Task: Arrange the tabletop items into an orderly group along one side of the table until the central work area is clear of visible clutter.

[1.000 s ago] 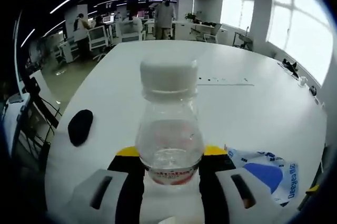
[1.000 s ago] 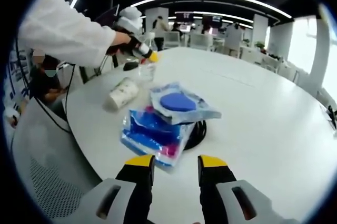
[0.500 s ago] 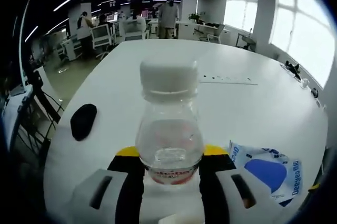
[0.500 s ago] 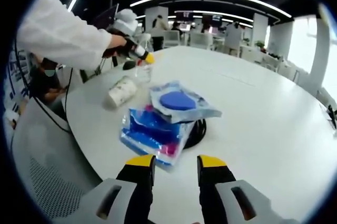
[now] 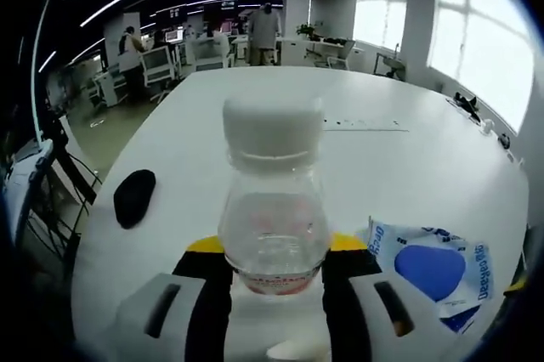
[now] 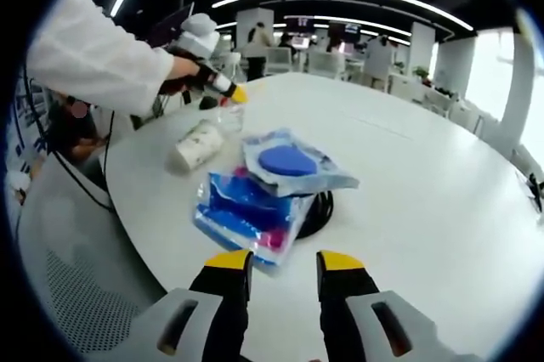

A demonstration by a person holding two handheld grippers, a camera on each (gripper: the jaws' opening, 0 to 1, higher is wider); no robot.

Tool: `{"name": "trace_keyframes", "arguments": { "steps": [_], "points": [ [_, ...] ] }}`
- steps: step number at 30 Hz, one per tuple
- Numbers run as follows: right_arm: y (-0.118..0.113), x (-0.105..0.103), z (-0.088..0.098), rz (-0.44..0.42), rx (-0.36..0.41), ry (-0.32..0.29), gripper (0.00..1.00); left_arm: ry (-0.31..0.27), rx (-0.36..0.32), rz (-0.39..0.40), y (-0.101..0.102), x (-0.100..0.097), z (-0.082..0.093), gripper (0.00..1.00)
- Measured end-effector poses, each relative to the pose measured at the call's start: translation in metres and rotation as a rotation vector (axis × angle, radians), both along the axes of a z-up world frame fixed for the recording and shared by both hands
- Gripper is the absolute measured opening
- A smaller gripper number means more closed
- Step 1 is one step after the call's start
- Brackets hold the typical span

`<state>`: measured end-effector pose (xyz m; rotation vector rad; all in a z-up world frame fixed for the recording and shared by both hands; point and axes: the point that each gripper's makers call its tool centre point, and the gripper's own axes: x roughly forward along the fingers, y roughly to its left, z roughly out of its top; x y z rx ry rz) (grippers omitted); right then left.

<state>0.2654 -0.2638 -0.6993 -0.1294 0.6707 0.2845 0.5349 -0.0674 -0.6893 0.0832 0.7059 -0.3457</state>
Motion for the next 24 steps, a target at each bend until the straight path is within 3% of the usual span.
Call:
{"name": "trace_keyframes", "arguments": {
  "steps": [6, 13, 15, 19, 24],
  "points": [
    [-0.001, 0.0, -0.001, -0.005, -0.002, 0.004, 0.28, 0.002, 0.018, -0.029, 0.001, -0.007, -0.004, 0.41],
    [0.0, 0.0, -0.002, 0.003, -0.016, 0.004, 0.28, 0.022, -0.047, -0.008, 0.002, -0.01, -0.001, 0.42],
    [0.0, 0.0, -0.003, 0.006, -0.019, 0.009, 0.28, 0.006, -0.096, 0.017, 0.001, -0.01, 0.005, 0.48],
    [-0.001, 0.0, -0.003, 0.004, -0.024, 0.009, 0.27, -0.009, -0.111, 0.012, 0.002, -0.016, 0.01, 0.68],
    [-0.001, 0.0, -0.003, 0.004, -0.028, 0.007, 0.28, -0.031, -0.133, 0.003, 0.006, -0.03, 0.019, 0.73]
  ]
}}
